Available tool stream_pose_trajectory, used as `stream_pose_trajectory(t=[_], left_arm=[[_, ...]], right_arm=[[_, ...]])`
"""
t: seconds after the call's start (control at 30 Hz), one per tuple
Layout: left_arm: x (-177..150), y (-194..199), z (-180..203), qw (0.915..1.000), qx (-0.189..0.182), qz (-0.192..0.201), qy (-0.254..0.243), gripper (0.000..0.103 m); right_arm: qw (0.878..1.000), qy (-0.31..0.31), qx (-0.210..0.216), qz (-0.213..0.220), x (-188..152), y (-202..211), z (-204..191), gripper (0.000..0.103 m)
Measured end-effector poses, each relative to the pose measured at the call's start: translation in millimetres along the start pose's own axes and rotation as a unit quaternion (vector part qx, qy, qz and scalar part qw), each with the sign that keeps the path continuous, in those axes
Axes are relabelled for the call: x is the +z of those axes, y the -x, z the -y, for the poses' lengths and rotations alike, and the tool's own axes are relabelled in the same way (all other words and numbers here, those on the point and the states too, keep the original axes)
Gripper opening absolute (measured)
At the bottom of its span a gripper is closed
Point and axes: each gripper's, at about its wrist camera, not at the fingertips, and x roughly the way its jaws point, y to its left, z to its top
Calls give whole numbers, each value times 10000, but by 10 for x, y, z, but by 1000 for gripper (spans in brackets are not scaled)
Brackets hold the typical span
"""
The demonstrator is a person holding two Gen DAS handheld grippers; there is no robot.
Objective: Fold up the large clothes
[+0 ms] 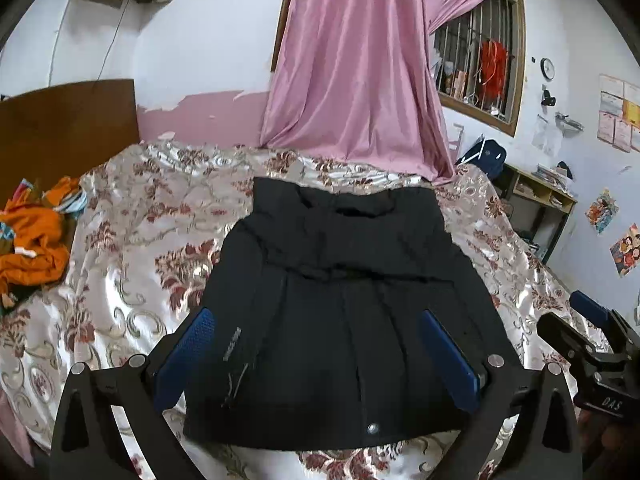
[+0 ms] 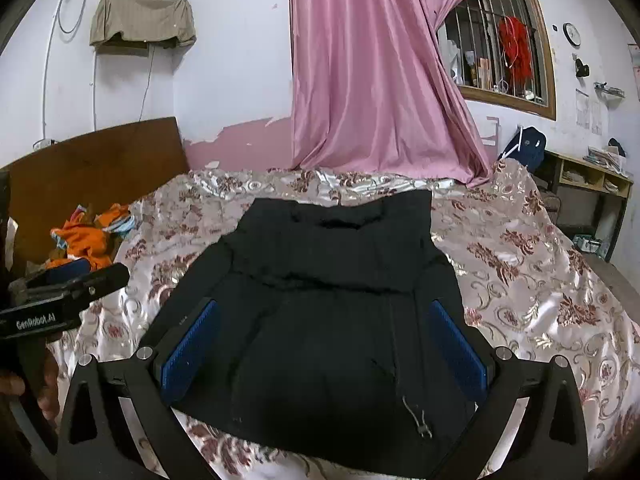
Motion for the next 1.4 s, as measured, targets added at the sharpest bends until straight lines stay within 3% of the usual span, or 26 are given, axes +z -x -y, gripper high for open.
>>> stream_pose_trajectory(t=[0.73,0.97,1.17,1.4], left_arm=[[-658,-300,-61,9967,234,-615,-480,103],[-974,-495,-88,9910,381,-1059,-728,103],[-1167,-523,-123,9853,554,-1247,-1026,103],[-1329,-535,-122,9775,758,-1402,-1381,103]], right_arm=[[9967,-78,-68,-806,-602,-180,165,101],[9942,76,-153,-1065,-837,-266,162,101],[9902,481,-203,-1296,-1021,-292,108,101],[9837,526,-343,-1685,-1189,-443,114,101]])
